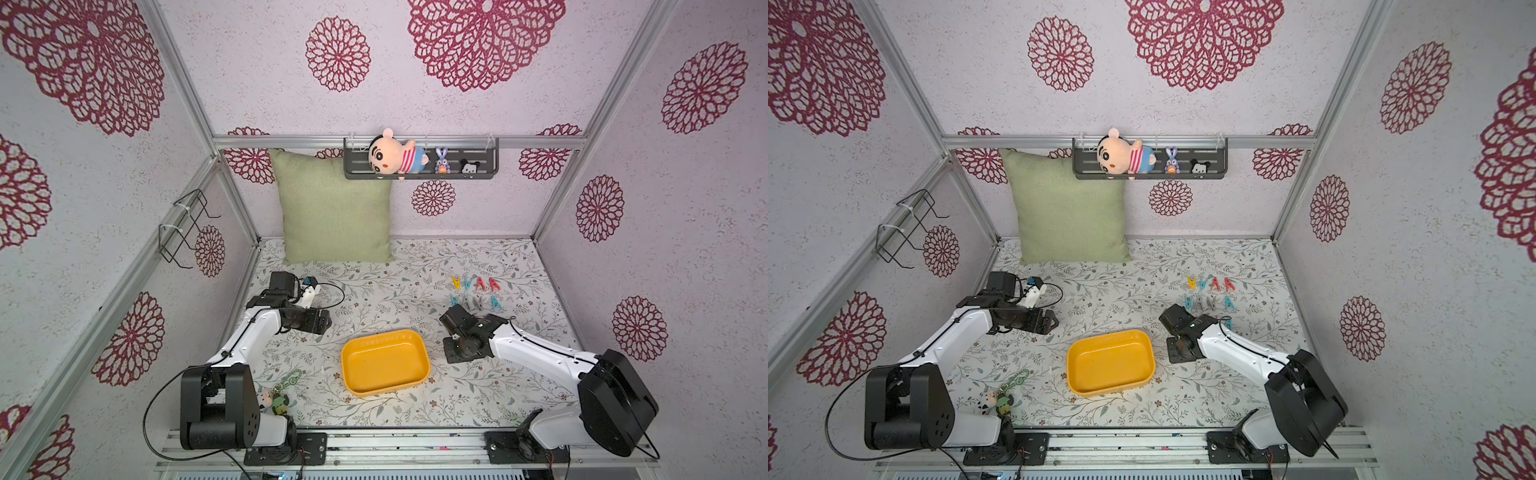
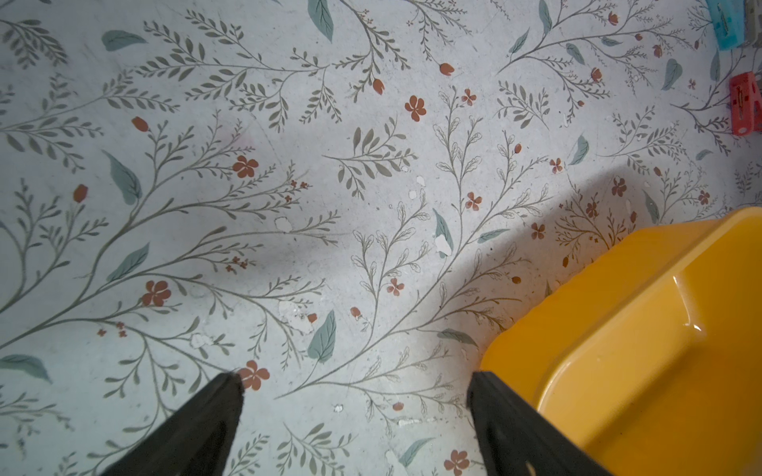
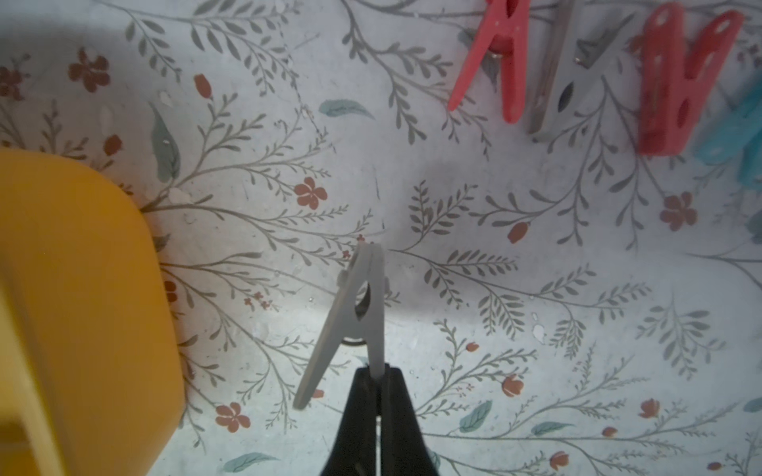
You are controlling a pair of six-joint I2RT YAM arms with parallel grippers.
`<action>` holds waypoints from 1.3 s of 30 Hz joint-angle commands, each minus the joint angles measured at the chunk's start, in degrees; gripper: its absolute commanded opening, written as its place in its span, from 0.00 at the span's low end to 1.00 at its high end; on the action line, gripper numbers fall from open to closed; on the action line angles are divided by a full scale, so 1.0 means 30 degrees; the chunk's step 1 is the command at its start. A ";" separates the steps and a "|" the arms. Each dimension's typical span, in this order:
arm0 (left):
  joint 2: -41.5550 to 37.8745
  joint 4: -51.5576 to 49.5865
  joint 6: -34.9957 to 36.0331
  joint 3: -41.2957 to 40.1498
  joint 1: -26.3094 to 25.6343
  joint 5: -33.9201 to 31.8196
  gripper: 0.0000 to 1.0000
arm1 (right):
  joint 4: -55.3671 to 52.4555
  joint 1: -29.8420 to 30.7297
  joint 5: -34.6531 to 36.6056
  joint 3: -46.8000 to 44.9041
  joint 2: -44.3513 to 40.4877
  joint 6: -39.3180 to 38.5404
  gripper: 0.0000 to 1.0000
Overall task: Take the clothespins out of the storage box
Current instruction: Place the clothespin at the center of the board.
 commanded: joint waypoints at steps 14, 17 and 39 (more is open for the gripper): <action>-0.0358 0.0451 0.0066 0.0150 -0.0091 -0.0006 0.94 | 0.0080 -0.1913 -0.0596 0.0040 0.1805 -0.2340 0.00; -0.0366 0.0502 0.0079 0.0094 -0.0090 -0.0031 0.93 | 0.0014 -0.1960 -0.0293 0.0074 0.2066 -0.2298 0.00; -0.0387 0.0477 0.0083 0.0133 -0.0090 -0.0049 0.94 | 0.0314 -0.2020 0.0608 0.0368 0.2909 -0.2384 0.13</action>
